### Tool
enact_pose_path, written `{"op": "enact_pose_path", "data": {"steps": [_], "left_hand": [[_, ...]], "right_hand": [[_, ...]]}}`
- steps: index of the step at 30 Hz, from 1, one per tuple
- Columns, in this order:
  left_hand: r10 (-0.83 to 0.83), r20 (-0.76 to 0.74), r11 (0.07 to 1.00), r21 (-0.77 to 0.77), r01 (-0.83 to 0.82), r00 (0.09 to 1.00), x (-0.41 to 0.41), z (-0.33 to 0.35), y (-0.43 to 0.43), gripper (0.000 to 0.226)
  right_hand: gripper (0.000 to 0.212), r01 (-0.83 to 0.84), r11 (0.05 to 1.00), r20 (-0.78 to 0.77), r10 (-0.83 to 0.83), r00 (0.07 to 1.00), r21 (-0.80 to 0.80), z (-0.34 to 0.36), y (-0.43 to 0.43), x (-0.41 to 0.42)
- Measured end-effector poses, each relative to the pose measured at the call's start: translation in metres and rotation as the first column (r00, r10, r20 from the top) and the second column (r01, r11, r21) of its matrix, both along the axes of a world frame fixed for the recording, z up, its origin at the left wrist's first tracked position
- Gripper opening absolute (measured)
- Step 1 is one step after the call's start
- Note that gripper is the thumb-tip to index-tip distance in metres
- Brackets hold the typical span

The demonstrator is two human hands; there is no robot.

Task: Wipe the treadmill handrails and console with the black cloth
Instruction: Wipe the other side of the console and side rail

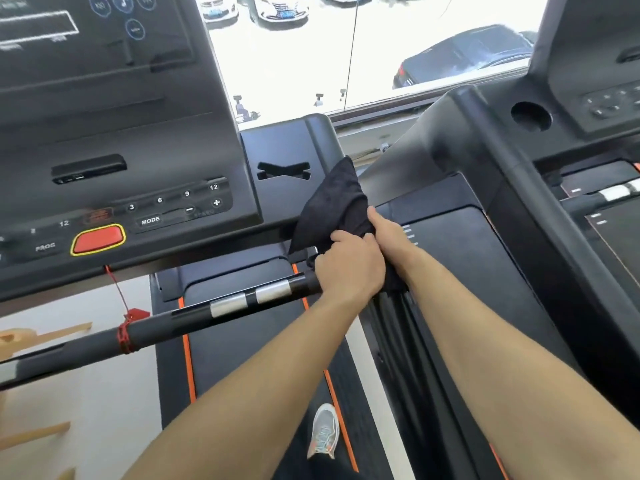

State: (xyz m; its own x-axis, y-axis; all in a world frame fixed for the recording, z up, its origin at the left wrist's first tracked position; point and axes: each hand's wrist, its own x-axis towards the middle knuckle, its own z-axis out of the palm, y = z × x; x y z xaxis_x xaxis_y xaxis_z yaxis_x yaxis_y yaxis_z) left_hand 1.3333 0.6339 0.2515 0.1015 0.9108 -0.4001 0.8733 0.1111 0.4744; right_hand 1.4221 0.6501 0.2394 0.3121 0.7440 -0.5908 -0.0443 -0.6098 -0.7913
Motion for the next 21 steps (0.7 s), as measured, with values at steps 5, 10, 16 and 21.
{"op": "enact_pose_path", "data": {"steps": [5,10,16,21], "left_hand": [[0.082,0.074,0.992,-0.098,-0.075,0.994,-0.004,-0.009,0.03,0.059],[-0.23,-0.21,0.961,0.108,0.256,0.95,-0.011,-0.028,-0.01,0.038],[-0.113,0.04,0.974,0.204,0.103,0.993,-0.015,-0.029,-0.084,0.054],[0.091,0.259,0.994,-0.077,-0.073,0.962,-0.006,-0.016,-0.131,0.053]], "right_hand": [[0.042,-0.121,0.991,0.077,0.116,0.99,0.064,-0.017,-0.033,0.001],[0.05,-0.29,0.957,0.427,0.256,0.867,0.015,-0.018,-0.084,-0.006],[0.046,-0.25,0.968,0.433,0.233,0.871,-0.018,-0.023,-0.136,-0.005],[0.038,-0.192,0.972,0.333,0.226,0.915,-0.132,-0.024,-0.162,-0.001]]}}
